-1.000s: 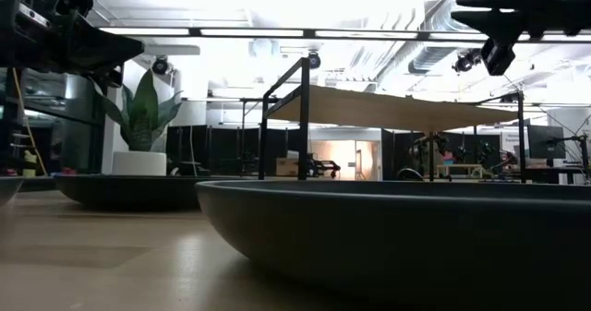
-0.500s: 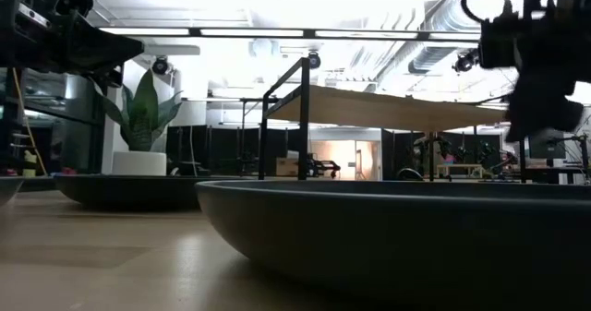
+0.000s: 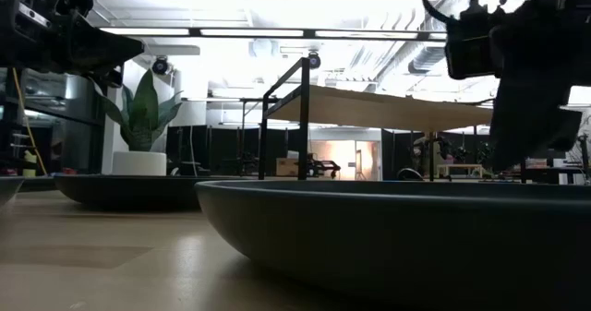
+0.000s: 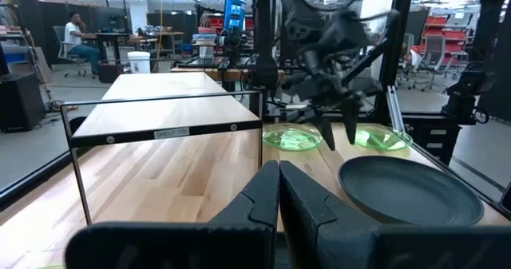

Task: Place and stack plates onto a shelf
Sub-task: Put the bottom right black plate on the shelf

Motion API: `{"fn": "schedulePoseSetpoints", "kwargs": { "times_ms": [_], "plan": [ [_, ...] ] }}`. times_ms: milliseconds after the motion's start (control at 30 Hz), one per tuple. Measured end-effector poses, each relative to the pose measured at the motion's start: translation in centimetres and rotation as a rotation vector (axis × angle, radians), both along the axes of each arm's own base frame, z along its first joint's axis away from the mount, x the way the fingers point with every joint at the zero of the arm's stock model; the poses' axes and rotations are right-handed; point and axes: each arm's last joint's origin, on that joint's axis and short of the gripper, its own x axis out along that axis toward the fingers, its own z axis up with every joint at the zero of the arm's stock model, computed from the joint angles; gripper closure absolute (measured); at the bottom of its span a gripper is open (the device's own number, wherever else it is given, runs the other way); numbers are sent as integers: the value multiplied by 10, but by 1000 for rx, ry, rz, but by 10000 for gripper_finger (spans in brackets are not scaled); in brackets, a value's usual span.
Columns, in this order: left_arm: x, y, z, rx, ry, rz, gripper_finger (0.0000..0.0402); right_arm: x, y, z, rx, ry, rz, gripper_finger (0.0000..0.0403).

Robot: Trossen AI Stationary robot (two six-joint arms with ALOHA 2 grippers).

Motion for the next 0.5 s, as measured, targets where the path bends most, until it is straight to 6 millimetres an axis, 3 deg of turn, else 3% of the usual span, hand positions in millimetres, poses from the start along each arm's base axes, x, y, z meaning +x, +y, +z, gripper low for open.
{"fn": "schedulePoseSetpoints", "kwargs": {
  "times_ms": [200, 500],
  "plan": [
    [0, 0, 0, 0, 0, 0, 398, 24, 16, 3, -147, 206, 19, 242],
    [0, 0, 0, 0, 1, 0, 398, 50, 31, -7, -170, 278, 109, 242]
  ]
}}
